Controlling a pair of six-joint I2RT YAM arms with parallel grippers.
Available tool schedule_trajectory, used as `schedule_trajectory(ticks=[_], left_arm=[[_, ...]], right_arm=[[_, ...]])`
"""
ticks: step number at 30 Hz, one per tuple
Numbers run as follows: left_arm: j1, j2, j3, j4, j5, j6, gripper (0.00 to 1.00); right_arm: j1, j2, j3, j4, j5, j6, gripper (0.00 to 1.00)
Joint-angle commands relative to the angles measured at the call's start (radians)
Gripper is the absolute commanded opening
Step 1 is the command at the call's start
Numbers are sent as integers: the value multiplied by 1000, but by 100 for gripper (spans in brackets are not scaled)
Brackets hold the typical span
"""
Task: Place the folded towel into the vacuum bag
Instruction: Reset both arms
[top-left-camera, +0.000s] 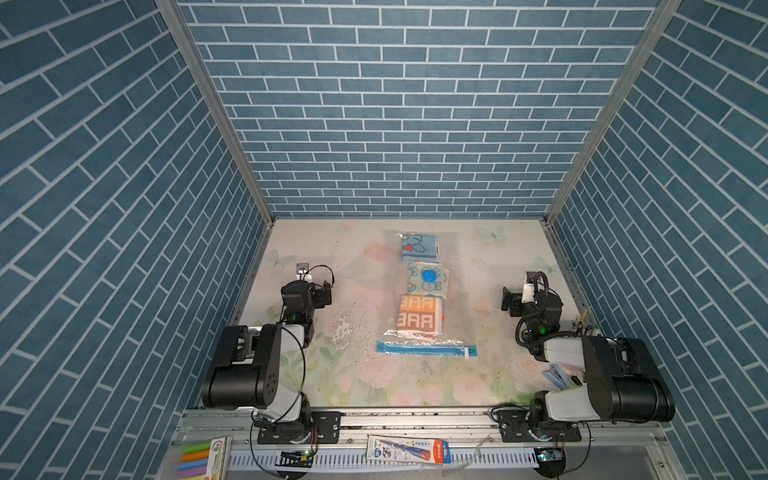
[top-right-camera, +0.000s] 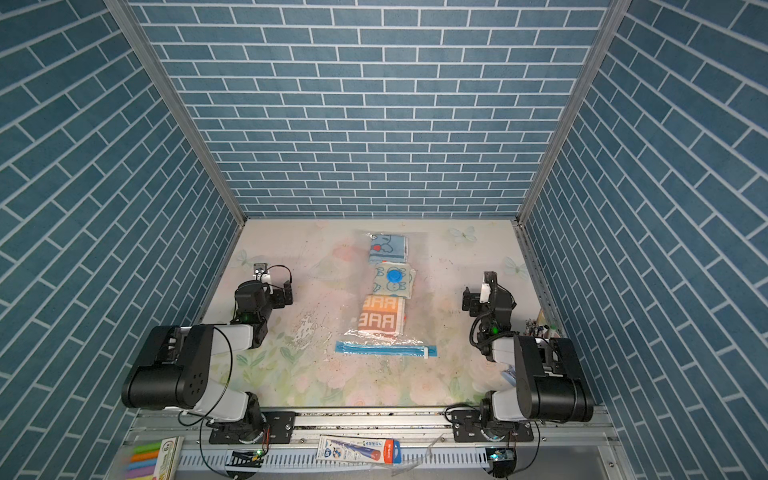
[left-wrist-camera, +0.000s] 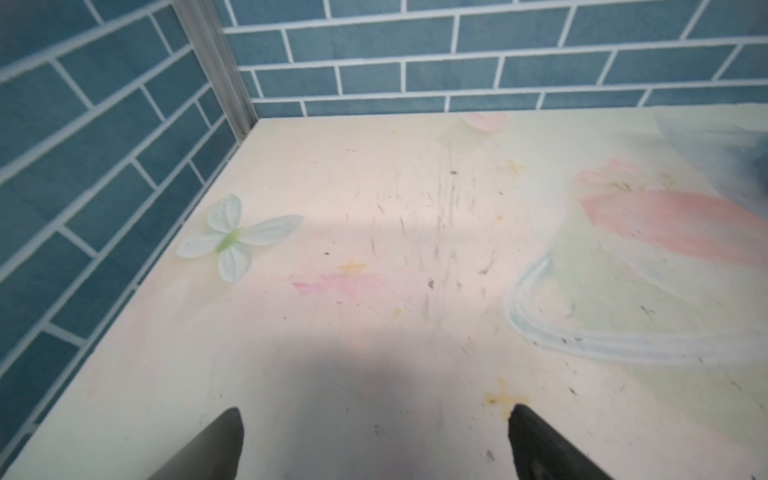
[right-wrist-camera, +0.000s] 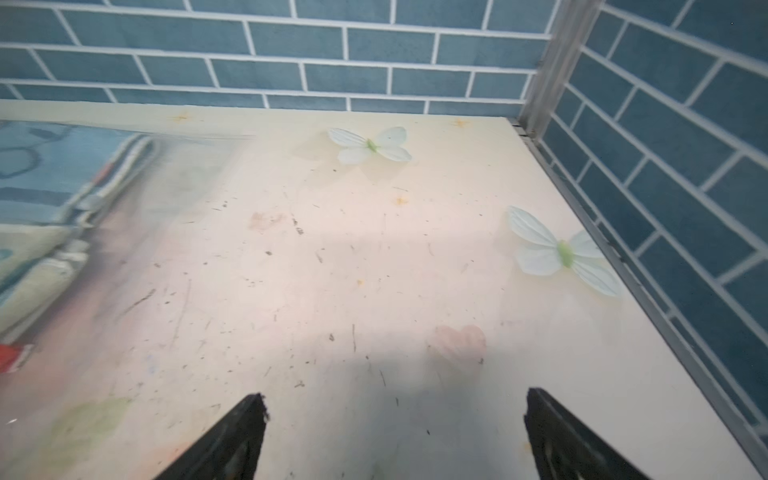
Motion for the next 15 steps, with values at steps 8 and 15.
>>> schedule_trajectory(ticks=[8,15], left_arm=[[-5,8,-1,80,81,45,100],[-6,7,1,76,80,45,100]], right_arm=[[-104,95,220,-231,-397,-10,98],[-117,78,157,-122,-340,28,91]])
